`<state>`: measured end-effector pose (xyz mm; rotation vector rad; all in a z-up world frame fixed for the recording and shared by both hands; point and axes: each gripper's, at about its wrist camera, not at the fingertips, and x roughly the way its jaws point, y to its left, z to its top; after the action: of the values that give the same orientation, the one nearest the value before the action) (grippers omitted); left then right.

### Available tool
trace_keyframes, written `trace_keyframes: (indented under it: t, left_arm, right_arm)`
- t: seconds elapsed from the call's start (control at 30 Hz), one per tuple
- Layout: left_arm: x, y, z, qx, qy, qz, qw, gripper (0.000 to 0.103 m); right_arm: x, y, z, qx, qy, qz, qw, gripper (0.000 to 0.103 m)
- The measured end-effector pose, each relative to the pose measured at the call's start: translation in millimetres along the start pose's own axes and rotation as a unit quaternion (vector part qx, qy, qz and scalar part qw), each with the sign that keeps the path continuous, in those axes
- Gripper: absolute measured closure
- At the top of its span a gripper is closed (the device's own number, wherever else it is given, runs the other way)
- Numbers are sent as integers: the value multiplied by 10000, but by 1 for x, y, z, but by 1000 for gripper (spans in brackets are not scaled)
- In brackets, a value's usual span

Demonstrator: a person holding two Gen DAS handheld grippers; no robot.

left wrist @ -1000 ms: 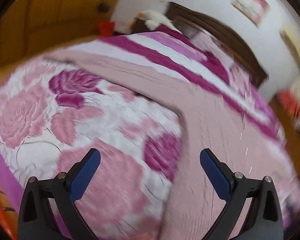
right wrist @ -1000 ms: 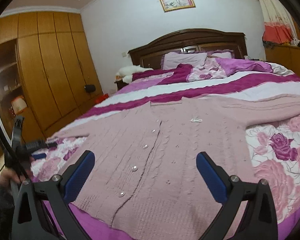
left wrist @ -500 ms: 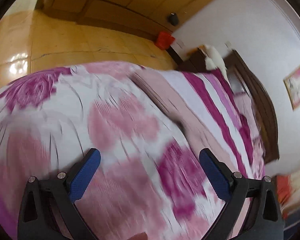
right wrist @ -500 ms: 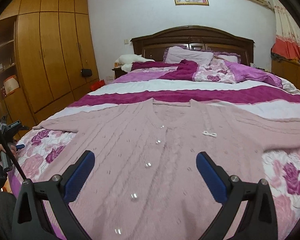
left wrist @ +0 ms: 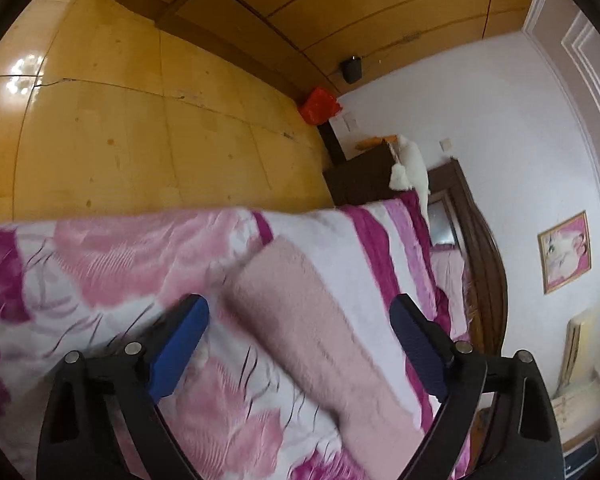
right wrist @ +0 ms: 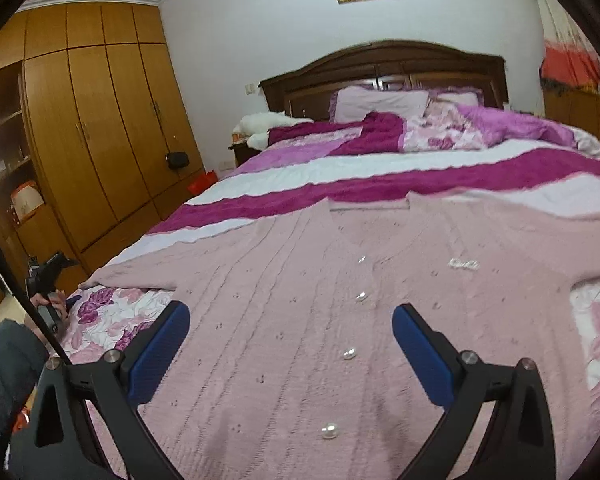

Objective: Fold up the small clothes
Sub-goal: 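Reach the left tool to the cardigan sleeve cuff and grasp it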

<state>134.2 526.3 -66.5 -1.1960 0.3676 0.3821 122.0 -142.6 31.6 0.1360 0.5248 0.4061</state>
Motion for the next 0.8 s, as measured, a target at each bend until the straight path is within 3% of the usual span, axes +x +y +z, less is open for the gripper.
trace_keyframes:
  t: [0.07, 0.13, 0.27, 0.37, 0.5, 0.57, 0.6, 0.63, 0.7, 0.8]
  left_arm:
    - [9, -5, 9, 42, -50, -19, 10000, 34]
    - [17, -7, 19, 77, 18, 98, 9999, 44]
    - [11, 6, 12, -289, 59, -140, 9995, 45]
    - [4, 7, 3, -160, 99, -312, 9993, 46]
    - [11, 3, 8, -123, 106, -108, 9998, 48]
    - [15, 2, 11, -184, 7, -20, 9998, 56]
    - [15, 2, 11, -197, -43, 48, 9998, 70]
    - [16, 2, 11, -187, -109, 243, 9995, 101]
    - [14, 5, 11, -297, -182, 550, 9979, 103]
    - [5, 7, 8, -462, -529, 453, 9965, 103]
  right_arm:
    - [-3, -3, 1, -14, -41, -81, 10000, 0]
    - [-2, -6, 1, -44, -20, -145, 9999, 0]
    - [-4, -13, 0, 73, 19, -204, 9998, 0]
    - [-5, -18, -4, 193, 11, -190, 9996, 0]
    - [1, -18, -11, 232, 153, -207, 9994, 0]
    - [3, -16, -12, 193, 202, -224, 9994, 0]
    - [2, -14, -11, 144, 192, -245, 9994, 0]
    - [2, -12, -11, 90, 184, -256, 9995, 0]
    - [1, -8, -8, -46, 180, -306, 9994, 0]
    - [0, -2, -2, -213, 256, -334, 9989, 0]
